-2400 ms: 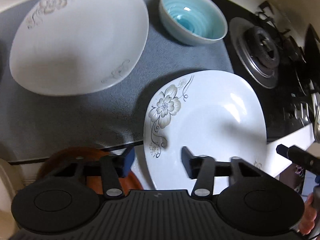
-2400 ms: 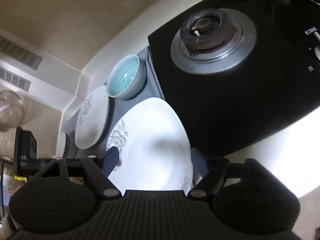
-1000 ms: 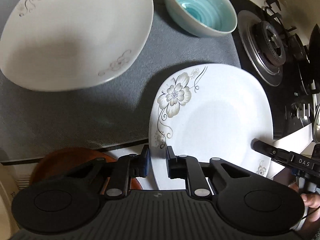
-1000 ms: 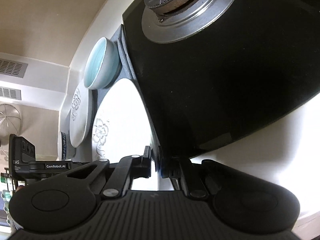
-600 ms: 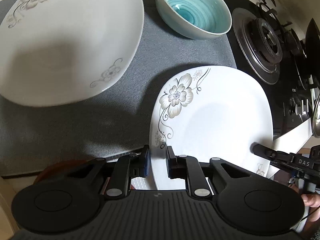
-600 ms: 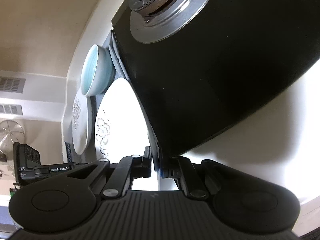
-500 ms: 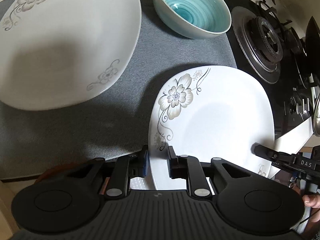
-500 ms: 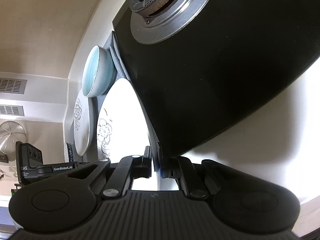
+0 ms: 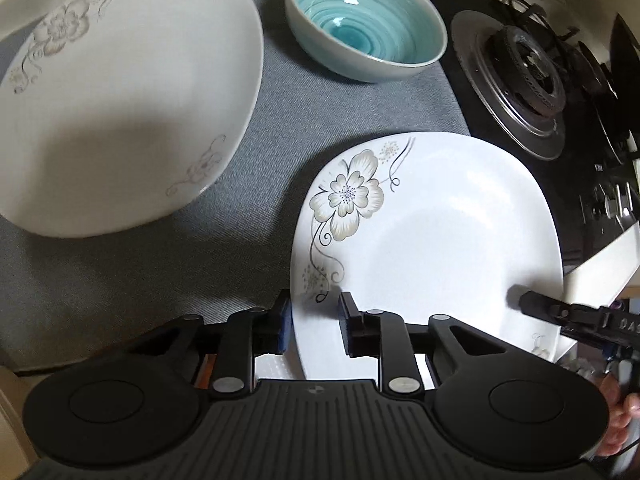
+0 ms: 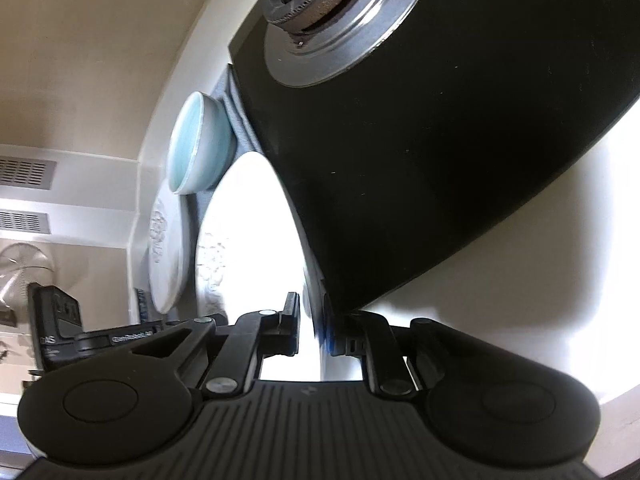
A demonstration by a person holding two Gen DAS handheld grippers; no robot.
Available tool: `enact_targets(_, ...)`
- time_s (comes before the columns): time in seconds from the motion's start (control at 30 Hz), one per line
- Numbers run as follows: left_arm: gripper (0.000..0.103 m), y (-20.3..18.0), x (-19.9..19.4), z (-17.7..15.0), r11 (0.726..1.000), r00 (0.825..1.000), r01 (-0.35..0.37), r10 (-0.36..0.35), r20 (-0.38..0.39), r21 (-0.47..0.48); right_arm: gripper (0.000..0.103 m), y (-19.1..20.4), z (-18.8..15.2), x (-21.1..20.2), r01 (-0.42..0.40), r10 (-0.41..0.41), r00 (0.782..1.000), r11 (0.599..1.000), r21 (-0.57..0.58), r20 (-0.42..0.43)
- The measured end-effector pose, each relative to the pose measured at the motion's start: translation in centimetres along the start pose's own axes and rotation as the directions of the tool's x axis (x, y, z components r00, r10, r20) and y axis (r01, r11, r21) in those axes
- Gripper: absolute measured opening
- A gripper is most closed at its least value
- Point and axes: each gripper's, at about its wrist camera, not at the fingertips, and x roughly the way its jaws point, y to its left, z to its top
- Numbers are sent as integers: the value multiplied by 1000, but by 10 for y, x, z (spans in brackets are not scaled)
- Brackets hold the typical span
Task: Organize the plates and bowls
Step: 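Lift the floral white plate with both grippers toward the other white plate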
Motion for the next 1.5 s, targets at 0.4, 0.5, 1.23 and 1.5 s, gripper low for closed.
enact_targets(0.4,23,6,-8,2,999,999,49,-49,-5,-1,15,-6,2,-10,-65,64,998,996,65,10)
enact_targets(0.5,23,6,-13,1,999,999,50,-50,1,7,15,-2,1,-11,-69,68,998,996,59,14)
enact_targets(1.23,23,32,-35,5,997,997,71,-70,35,-36,15,48,-7,-3,-82,83,997,996,-17,12)
enact_targets(1.5,23,67,-61,4,997,997,32,-26,74,-72,15,83,-10,31,-105,102,994,993,-61,-39)
